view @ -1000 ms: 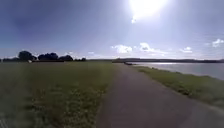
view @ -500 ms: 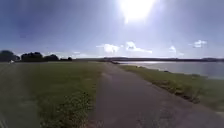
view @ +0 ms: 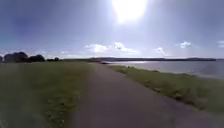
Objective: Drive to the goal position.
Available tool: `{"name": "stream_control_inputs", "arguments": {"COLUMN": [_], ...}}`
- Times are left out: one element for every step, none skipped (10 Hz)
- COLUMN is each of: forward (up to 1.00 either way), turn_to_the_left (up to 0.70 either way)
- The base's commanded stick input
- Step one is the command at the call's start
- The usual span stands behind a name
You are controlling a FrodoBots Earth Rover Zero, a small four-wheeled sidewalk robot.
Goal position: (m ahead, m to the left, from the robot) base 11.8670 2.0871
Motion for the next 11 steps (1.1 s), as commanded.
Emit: {"name": "stream_control_inputs", "arguments": {"forward": [0.7,0.7,0.7,0.7,0.7,0.7,0.7,0.7,0.7,0.7,0.7], "turn_to_the_left": [0.05,0.16,0.39,0.14,0.05,0.05,0.05,0.05,0.05,0.05,0.05]}}
